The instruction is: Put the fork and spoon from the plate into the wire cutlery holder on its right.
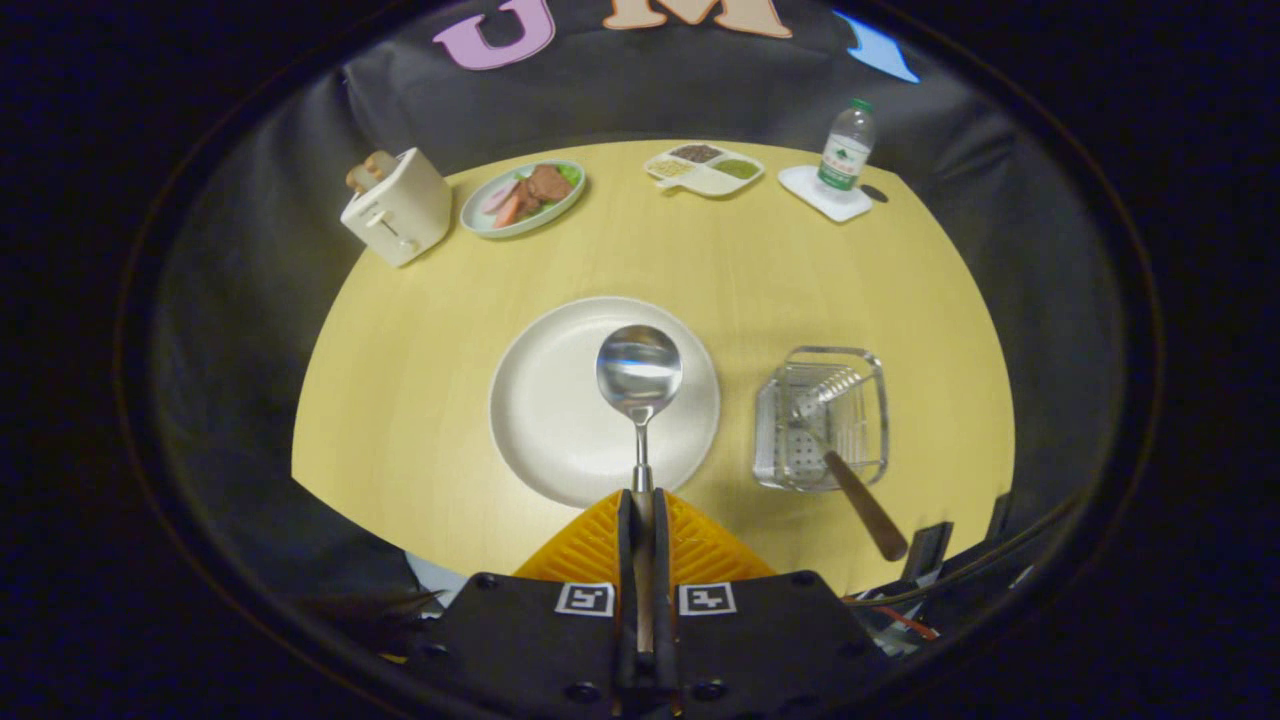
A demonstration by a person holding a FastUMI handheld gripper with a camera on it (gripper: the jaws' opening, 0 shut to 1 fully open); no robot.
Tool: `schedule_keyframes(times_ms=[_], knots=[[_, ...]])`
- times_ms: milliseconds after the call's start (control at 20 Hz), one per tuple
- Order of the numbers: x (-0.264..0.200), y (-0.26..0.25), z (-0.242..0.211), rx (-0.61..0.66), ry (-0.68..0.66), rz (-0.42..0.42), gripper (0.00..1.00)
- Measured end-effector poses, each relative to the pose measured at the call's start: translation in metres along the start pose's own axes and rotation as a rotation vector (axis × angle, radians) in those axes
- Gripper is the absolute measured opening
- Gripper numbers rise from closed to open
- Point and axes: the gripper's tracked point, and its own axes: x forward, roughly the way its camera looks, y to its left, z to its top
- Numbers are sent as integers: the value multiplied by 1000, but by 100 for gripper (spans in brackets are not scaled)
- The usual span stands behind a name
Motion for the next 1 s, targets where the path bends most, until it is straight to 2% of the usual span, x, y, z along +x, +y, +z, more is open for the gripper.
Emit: schedule_keyframes(times_ms=[250, 500, 700, 1000], knots=[[-15, -61, 2, -3, 85, -119, 10], [-9, -93, -9, -63, 243, -169, 10], [0, -95, -9, -95, 327, -182, 10], [15, -99, -3, -128, 376, -208, 10]])
